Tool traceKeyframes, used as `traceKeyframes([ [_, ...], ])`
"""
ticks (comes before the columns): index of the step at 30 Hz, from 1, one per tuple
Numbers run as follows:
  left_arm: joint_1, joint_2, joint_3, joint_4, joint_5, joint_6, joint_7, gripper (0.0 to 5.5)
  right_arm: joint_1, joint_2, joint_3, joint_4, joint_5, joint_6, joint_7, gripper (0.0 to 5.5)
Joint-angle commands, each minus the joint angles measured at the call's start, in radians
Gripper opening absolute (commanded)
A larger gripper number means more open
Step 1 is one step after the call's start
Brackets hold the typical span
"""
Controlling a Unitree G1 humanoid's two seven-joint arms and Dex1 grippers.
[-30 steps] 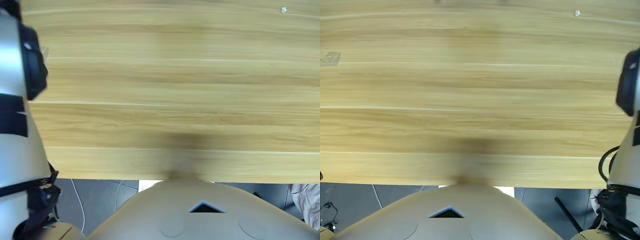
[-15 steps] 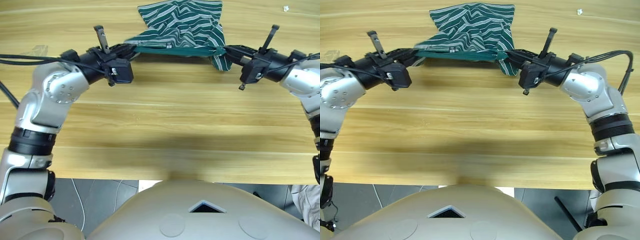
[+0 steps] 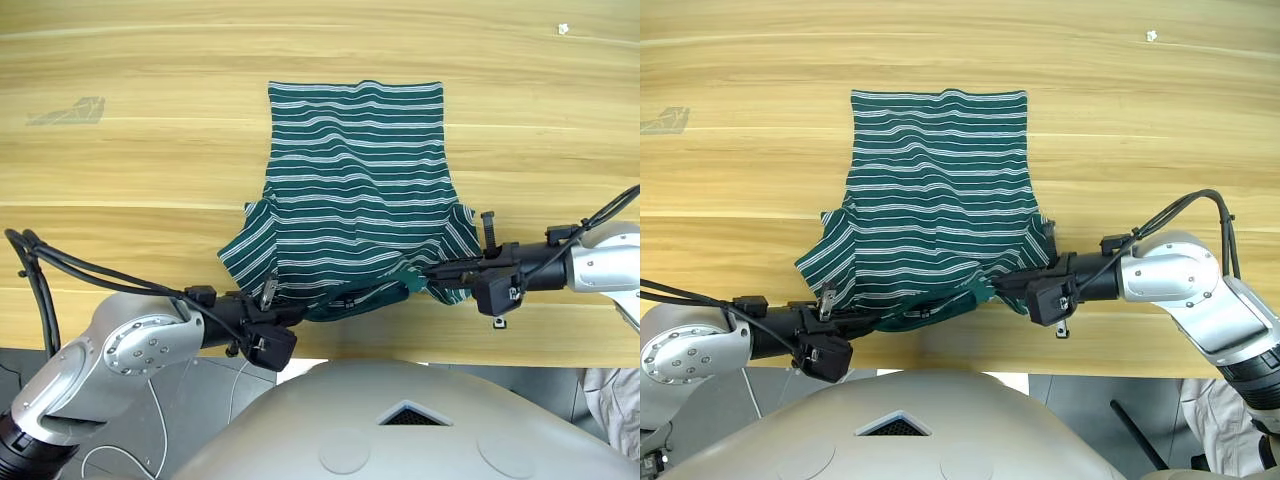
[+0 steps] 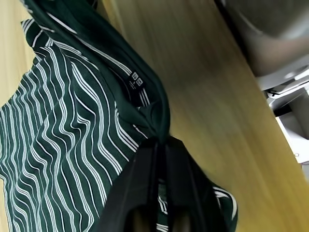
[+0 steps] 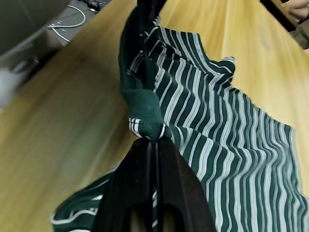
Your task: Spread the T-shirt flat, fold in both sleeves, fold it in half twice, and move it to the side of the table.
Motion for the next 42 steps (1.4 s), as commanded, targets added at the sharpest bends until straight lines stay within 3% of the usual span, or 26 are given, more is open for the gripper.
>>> traceKeyframes([
  [1,0.025,0.018,0.027,-0.009,0.019,0.003,-0.017,0.86,0.021,-0.012,-0.041,-0.013,0.029,0.059,0.059,0.00],
  [13,0.108,0.017,0.078,-0.069,-0.111,0.015,-0.084,2.63,0.146,-0.037,-0.127,-0.109,0.235,0.251,0.251,2.15],
  [19,0.149,-0.030,0.239,-0.018,-0.284,0.062,-0.090,3.44,0.112,0.029,-0.163,0.033,0.021,0.197,0.174,3.07],
  [24,-0.035,-0.206,0.364,0.197,-0.420,0.118,0.083,3.87,0.115,0.040,-0.212,0.105,-0.052,0.167,0.142,3.12],
  [29,-0.146,-0.227,0.203,0.420,-0.139,0.018,0.190,3.87,0.065,0.093,-0.160,0.204,-0.190,0.138,0.114,3.12],
  [35,-0.193,-0.297,0.049,0.523,0.004,-0.063,0.248,3.87,-0.032,0.171,-0.094,0.361,-0.358,0.038,0.060,3.12],
  [42,-0.139,-0.288,0.065,0.535,0.013,-0.090,0.263,3.87,-0.022,0.122,-0.095,0.481,-0.430,-0.033,0.049,3.12],
])
